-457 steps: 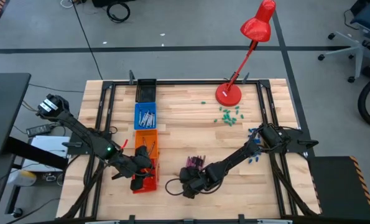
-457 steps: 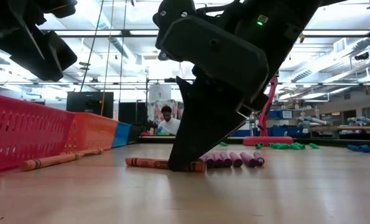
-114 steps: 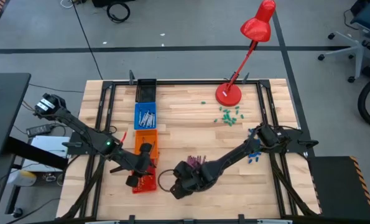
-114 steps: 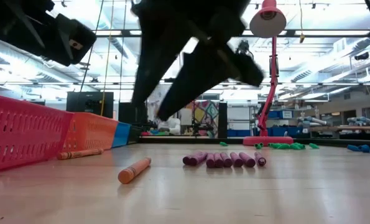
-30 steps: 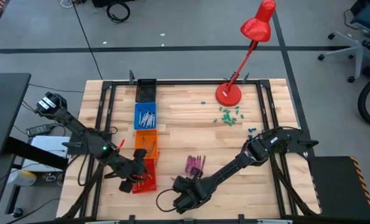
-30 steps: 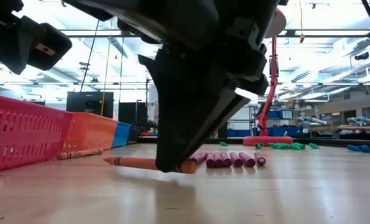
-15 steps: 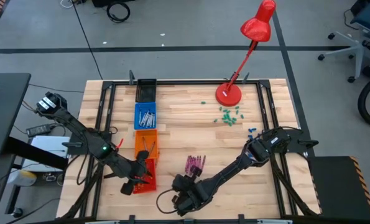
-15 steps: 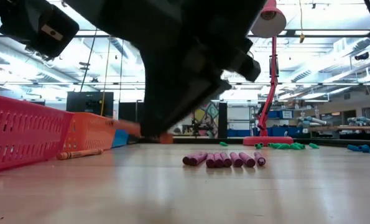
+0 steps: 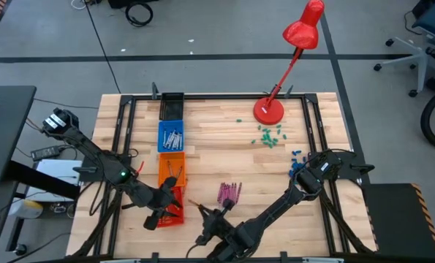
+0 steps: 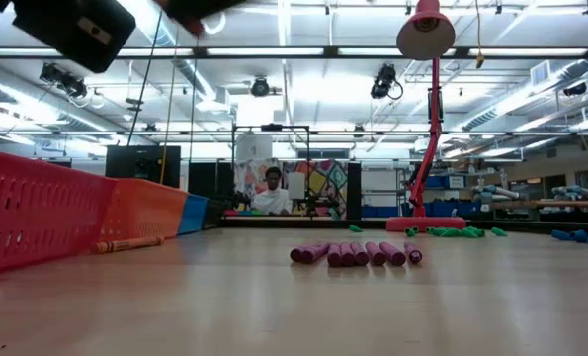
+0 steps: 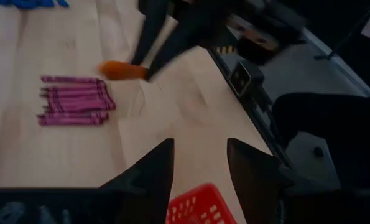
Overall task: Sort crayons
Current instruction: Put the orange crayon into the red bin
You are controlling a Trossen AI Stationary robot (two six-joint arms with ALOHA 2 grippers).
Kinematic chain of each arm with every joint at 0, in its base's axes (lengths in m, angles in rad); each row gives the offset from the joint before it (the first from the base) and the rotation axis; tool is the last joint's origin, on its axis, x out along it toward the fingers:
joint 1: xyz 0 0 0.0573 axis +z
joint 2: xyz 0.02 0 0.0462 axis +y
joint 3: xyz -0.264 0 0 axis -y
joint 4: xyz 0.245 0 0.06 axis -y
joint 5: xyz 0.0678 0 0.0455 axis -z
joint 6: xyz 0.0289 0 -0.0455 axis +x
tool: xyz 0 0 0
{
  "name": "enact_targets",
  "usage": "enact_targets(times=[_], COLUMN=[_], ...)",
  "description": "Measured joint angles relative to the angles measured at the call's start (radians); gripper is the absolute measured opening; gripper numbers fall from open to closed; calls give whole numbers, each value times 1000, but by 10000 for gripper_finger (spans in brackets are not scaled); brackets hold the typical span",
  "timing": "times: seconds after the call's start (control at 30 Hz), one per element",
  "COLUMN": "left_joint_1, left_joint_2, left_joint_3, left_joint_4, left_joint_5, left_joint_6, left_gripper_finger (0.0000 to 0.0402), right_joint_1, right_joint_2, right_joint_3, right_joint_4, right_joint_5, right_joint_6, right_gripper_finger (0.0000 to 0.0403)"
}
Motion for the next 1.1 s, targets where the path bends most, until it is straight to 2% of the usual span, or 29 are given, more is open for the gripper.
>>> enact_targets(times=[0.2,0.37,0.63,0.9,1.1], left_joint_1=[0,0,-16,-34,-34], left_joint_2=[0,0,0,0,0], left_joint_3=[0,0,0,0,0], left_joint_4=[69,114,204,246,248], left_joint_5=[-22,-22,-22,-75,-78], left_joint_6=[31,47,116,176,179], left_gripper_finger=[162,162,162,161,131], right_joint_1=[1,0,0,5,5], right_joint_2=[-1,-1,-1,-1,-1], right_joint_3=[3,3,2,2,2], right_joint_4=[283,406,425,424,424], right_joint_5=[3,-3,-21,0,1], right_joint_6=[-293,-417,-417,-417,-417], right_gripper_finger=[27,27,27,27,27])
